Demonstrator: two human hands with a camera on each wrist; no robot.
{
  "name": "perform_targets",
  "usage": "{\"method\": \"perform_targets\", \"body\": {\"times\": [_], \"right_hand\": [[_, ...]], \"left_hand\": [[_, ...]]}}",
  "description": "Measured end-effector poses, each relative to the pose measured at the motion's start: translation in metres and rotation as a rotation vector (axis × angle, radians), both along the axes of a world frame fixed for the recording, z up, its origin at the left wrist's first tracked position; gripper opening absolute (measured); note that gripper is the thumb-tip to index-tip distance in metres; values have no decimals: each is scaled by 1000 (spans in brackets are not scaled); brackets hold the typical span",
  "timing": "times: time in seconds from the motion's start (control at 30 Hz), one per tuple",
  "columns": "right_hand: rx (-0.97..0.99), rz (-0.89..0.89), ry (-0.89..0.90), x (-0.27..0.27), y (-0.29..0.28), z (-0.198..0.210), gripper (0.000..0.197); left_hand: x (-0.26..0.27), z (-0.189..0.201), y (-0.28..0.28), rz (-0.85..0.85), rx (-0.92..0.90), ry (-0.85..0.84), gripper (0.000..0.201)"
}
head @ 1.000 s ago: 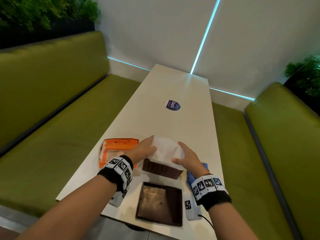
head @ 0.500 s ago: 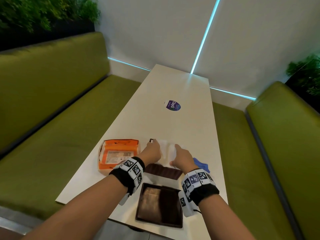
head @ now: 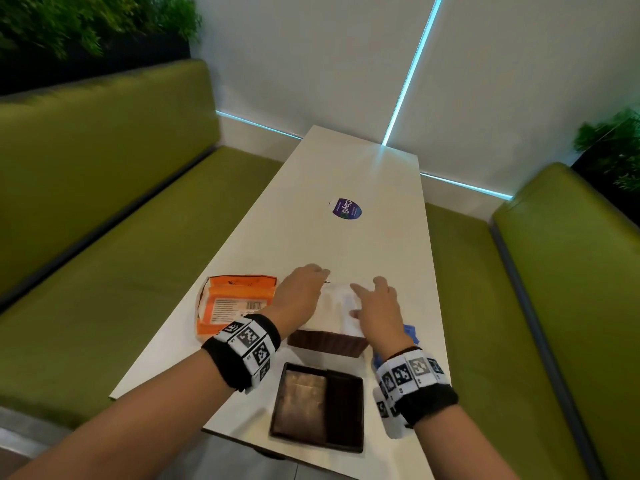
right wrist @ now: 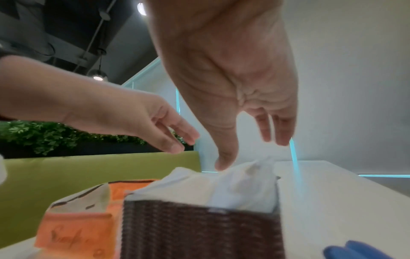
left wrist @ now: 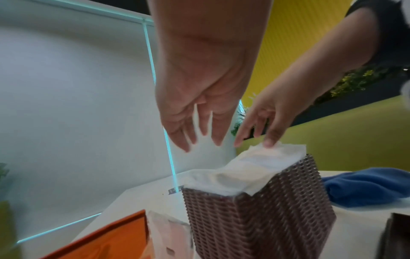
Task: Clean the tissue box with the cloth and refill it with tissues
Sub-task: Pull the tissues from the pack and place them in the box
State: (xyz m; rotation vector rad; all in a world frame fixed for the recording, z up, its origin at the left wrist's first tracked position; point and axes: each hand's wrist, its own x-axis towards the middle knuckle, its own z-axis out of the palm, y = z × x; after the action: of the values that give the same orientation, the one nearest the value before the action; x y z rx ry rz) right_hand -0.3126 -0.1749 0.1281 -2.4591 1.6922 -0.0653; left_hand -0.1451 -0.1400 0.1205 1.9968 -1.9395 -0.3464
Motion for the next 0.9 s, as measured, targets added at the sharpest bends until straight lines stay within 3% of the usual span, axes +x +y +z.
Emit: {"method": "perform_targets", "body": {"times": [0.1, 0.2, 0.37, 0.5, 0.63, 0.9], "right_hand": [[80, 57, -123, -12, -6, 2, 53], [176, 98, -129, -9, -1, -5, 50], [65, 157, 59, -4, 2, -29, 56], [-206, 144, 298, 3, 7, -22, 38], [-144, 148, 435, -2, 0, -27, 29], [-95, 117, 414, 0, 0, -37, 23]], "left_hand": [[-8, -10, 1, -108, 85, -41, 48], [-17, -29, 0, -172, 246, -108, 54], [-16, -44, -5, -185, 257, -188, 58], [-11, -47, -13, -215, 263, -278, 53], [-7, -50, -20, -209, 327, -382, 54], [-5, -55, -23, -219, 297, -445, 50]]}}
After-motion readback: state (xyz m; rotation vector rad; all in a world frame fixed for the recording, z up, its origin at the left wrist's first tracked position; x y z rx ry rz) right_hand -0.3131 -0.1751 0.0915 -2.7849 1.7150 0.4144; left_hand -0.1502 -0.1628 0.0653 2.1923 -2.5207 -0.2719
